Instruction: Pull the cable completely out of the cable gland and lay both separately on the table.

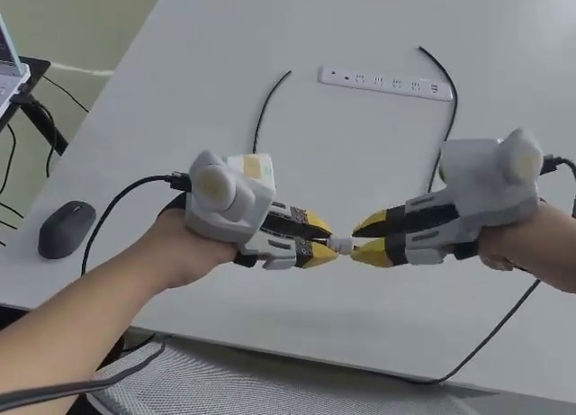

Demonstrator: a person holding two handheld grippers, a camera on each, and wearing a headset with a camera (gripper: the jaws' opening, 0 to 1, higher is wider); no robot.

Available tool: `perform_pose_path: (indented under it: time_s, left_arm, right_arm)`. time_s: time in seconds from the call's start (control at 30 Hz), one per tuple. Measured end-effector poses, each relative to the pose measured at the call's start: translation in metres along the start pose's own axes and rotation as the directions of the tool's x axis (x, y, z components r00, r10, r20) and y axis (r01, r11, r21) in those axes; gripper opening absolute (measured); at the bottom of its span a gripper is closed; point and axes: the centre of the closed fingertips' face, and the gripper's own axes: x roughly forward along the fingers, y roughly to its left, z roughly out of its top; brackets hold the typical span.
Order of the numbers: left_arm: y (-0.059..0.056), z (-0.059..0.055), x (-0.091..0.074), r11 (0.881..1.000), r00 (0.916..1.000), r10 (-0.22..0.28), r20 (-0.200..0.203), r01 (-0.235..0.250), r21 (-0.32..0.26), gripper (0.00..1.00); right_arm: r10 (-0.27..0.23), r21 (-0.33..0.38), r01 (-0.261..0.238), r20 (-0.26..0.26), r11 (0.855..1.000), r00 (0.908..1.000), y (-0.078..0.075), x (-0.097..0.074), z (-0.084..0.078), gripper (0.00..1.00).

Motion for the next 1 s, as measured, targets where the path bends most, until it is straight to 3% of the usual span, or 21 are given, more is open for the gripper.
perform_pose_path:
  time_s: [0.1,0.23,0.43,0.53,0.8,0.87,1.0]
  left_arm:
    - [0.0,0.002,0.0,1.0,1.0,0.004,-0.006,-0.004,0.021,0.15]
    - [0.0,0.003,0.001,0.999,0.9999,0.005,-0.008,-0.005,0.049,0.15]
    - [-0.002,0.008,0.001,0.998,1.0,0.002,-0.008,-0.001,0.065,0.15]
    - [-0.002,0.007,0.002,0.997,0.9999,0.002,-0.013,-0.001,0.071,0.15]
    - [-0.002,0.005,0.004,0.998,0.9997,-0.002,-0.023,0.003,0.066,0.15]
    - [-0.002,0.005,0.004,0.998,0.9998,-0.003,-0.021,0.005,0.057,0.15]
    - [-0.001,0.003,0.006,1.0,0.9998,-0.01,-0.015,0.01,0.028,0.15]
  right_arm:
    - [0.034,0.039,-0.035,0.014,0.999,0.9993,-0.004,0.0,-0.003,0.17]
    - [0.105,0.135,-0.112,0.053,0.984,0.993,-0.003,0.002,-0.003,0.16]
    - [0.133,0.155,-0.141,0.061,0.978,0.9892,0.0,0.007,-0.002,0.14]
    - [0.166,0.161,-0.17,0.038,0.972,0.9854,0.007,0.011,-0.006,0.1]
    - [0.163,0.173,-0.167,0.036,0.971,0.9859,0.007,0.011,-0.007,0.09]
    - [0.145,0.11,-0.147,0.028,0.983,0.9891,0.006,0.01,-0.008,0.08]
    - [0.119,0.065,-0.12,0.009,0.991,0.9928,0.006,0.01,-0.01,0.07]
